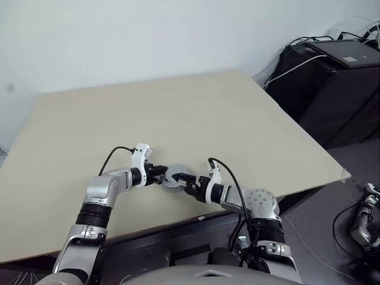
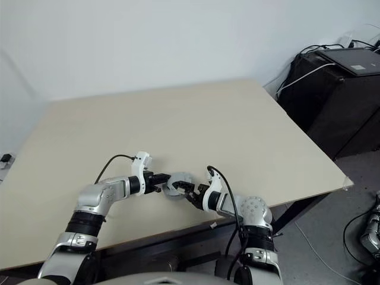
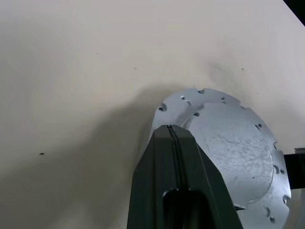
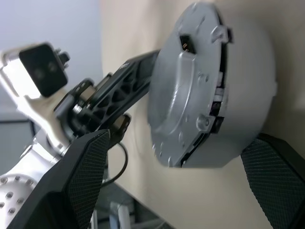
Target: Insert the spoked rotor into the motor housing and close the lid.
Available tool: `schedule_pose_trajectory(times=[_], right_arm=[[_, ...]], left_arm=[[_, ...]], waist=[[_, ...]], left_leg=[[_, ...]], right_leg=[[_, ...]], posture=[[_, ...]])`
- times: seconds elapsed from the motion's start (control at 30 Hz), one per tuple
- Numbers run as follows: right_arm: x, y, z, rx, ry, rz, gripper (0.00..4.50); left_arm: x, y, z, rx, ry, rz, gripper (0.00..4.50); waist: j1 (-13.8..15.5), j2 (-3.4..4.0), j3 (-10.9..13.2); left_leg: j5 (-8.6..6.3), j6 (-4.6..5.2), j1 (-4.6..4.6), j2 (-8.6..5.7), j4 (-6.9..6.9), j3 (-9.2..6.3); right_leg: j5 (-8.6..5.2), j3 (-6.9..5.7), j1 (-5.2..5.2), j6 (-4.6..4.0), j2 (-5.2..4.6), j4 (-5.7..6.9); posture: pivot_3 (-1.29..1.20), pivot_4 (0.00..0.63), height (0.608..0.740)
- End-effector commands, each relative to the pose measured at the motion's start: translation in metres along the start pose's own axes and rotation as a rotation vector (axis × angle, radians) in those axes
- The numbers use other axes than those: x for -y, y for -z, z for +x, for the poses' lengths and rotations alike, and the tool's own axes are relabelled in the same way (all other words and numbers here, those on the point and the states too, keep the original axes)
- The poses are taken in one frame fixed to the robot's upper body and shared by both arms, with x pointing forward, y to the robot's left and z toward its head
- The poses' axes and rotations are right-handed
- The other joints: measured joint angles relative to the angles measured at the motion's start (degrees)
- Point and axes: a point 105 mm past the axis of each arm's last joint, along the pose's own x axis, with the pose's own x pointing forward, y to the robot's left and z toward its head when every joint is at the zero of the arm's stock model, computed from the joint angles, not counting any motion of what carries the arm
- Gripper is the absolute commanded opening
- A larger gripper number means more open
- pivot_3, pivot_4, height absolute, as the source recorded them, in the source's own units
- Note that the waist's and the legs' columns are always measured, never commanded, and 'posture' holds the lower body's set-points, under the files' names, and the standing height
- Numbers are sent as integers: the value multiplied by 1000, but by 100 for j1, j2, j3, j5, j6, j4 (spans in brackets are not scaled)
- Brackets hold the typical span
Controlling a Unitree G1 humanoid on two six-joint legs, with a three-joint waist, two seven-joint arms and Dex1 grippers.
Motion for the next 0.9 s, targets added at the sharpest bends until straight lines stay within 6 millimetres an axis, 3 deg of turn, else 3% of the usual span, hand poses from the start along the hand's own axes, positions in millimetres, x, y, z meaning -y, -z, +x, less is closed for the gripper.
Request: schedule_pose_trajectory(times=[0.03, 0.33, 0.43, 0.63, 0.73, 0.8, 0.9], right_arm=[[-33, 7, 26, 70, -130, 79, 4482], [-39, 13, 25, 49, -164, 55, 4482], [-38, 14, 24, 39, -161, 45, 3865], [-36, 17, 22, 17, -145, 29, 1894], [-33, 19, 22, 3, -129, 24, 1627], [-30, 20, 21, -1, -117, 25, 1202], [-29, 20, 21, -1, -113, 26, 1199]], left_arm=[[8, 13, 6, -52, 26, -8, 0], [8, 13, 6, -51, 25, -8, 0], [8, 13, 7, -50, 25, -8, 0], [8, 12, 7, -47, 27, -9, 0], [8, 12, 7, -46, 27, -11, 0], [8, 12, 7, -45, 28, -12, 0], [9, 13, 7, -44, 30, -14, 0]], waist=[[2, 1, -1], [1, 2, -1], [-3, 1, -1], [-3, 5, -3], [0, 5, -5], [-10, 7, -6], [-11, 9, -7]], left_leg=[[0, -3, 0, 0, 0, 0], [4, 0, 0, -2, -2, -1], [4, 0, 0, -2, -3, -1], [10, 11, 0, -2, -12, 0], [12, 7, 2, -1, -13, 0], [12, 6, 3, -2, -13, 0], [13, 7, 4, -2, -13, 0]], right_leg=[[0, 0, 0, 1, -1, 0], [2, 1, 1, 2, -1, 0], [2, 2, 0, 2, 0, 0], [2, 5, -4, 2, -1, -1], [3, 4, -3, 1, 0, 0], [3, 5, -1, 1, -1, 0], [3, 5, -1, 1, 0, 0]], posture=[[0, 0, 740], [0, 0, 740], [0, 0, 740], [0, 0, 740], [0, 0, 740], [0, 0, 740], [0, 0, 740]])
